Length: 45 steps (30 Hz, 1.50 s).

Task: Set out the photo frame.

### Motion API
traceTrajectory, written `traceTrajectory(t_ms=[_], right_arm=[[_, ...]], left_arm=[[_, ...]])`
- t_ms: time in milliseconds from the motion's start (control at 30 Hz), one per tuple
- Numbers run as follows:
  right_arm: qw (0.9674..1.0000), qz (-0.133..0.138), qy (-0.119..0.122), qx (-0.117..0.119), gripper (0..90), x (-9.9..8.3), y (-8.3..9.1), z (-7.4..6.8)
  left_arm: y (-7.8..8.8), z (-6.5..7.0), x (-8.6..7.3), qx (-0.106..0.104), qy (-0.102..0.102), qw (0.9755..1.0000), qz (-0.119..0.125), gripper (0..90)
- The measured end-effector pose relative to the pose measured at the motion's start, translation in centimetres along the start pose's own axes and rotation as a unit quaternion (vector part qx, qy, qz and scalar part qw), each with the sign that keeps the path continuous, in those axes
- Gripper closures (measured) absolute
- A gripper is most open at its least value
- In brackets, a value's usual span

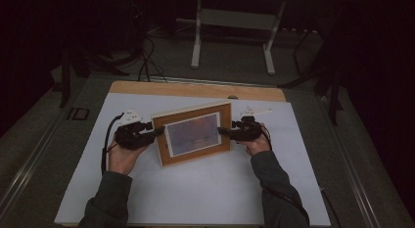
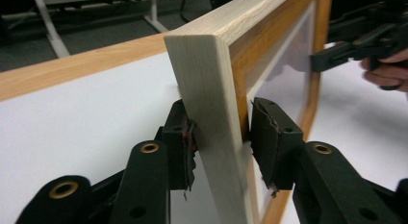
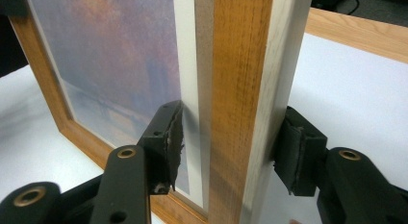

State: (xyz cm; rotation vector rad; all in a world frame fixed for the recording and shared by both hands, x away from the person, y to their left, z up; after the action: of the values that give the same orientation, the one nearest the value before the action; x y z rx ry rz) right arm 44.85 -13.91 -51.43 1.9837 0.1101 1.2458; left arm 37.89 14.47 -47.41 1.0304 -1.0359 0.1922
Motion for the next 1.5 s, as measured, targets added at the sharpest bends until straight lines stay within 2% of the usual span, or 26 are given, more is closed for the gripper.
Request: traceTrajectory(t_ms=[433, 867, 1500], right_arm=[[0.9997, -0.003, -0.006, -0.025, 52.0, -1.8, 2.2, 0.3], [0.9984, 0.002, -0.013, -0.055, 55.4, -3.6, 4.1, 0.3], [0.9978, 0.011, -0.019, -0.062, 56.9, -4.2, 4.6, 0.1]], left_arm=[[-1.7, 0.5, 1.0, -0.02, -0.011, 0.9997, 0.007, 62.1], [-3.6, 0.7, 2.4, -0.054, -0.028, 0.9981, 0.01, 61.5], [-4.1, 0.6, 2.8, -0.06, -0.03, 0.9977, 0.003, 60.9]])
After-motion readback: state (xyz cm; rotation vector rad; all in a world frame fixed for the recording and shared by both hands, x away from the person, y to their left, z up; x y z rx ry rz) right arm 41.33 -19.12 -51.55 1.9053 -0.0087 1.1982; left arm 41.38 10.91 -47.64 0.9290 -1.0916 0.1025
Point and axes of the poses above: each handheld gripper's, and its own axes: y roughly backward along the jaws, x roughly out of its top, z roughly to its right, the point moved 7 cm from there along -y, roughly forward along the jaws, and after that the axes turned 11 degrees about -z, right-handed, at the moved point
